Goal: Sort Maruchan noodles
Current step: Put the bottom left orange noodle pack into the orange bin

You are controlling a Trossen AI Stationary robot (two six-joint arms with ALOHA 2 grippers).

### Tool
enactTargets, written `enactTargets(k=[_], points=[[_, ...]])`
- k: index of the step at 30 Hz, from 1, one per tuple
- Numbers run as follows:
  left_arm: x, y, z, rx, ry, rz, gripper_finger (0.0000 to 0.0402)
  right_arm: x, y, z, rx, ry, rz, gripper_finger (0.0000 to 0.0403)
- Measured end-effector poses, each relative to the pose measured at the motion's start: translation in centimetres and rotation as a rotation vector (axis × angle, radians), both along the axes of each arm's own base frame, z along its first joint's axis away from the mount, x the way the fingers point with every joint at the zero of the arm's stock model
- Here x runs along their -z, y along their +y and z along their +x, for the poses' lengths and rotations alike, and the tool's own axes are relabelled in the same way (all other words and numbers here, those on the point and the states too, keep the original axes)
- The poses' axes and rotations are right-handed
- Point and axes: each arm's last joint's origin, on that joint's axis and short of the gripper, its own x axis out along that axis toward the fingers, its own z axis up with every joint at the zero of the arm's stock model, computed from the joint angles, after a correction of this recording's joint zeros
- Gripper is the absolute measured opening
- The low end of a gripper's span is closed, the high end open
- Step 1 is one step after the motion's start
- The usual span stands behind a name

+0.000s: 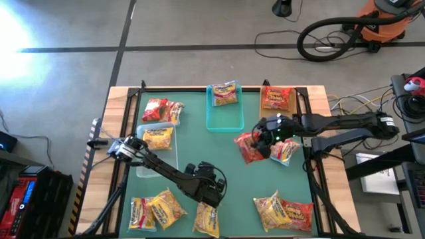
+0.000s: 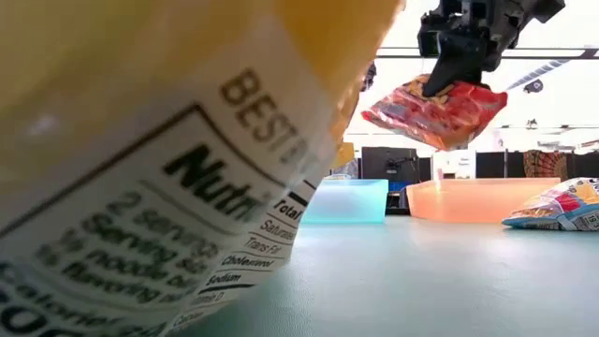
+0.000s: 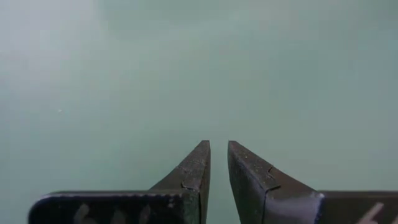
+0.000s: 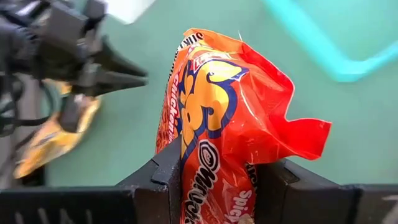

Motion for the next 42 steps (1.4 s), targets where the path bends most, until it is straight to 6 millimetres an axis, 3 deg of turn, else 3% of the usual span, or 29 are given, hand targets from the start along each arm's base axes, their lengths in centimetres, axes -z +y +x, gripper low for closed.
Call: enactTargets(k=[9,18,22,30,42], points=[[0.6,0.7,-0.1,0.008,0.018,0.015,0.0039,-0.4,-2.1,-2.6,0.076,0.148,-0.186,0.0123],[0.5,4.3,1.2,-0.076,0.017,0.018,0.0039,-4.5,-4.8,-4.6,0.033,0.358,-0.523,0.0123],[0.4,5.5,1.6,-0.108,0.006,0.014,0.0039,-5.4,-6.1,-5.4,0.080,0.462,-0.665,0.0123],[0.4,7.5,2.5,-0.160,-0.028,0.002,0.0039,-3.0,-8.0,-6.4,0.068,0.596,-0.673,0.0123],[0.3,7.7,2.6,-0.147,-0.021,0.007,0.0039,0.2,-9.5,-5.7,0.018,0.662,-0.687,0.0123]])
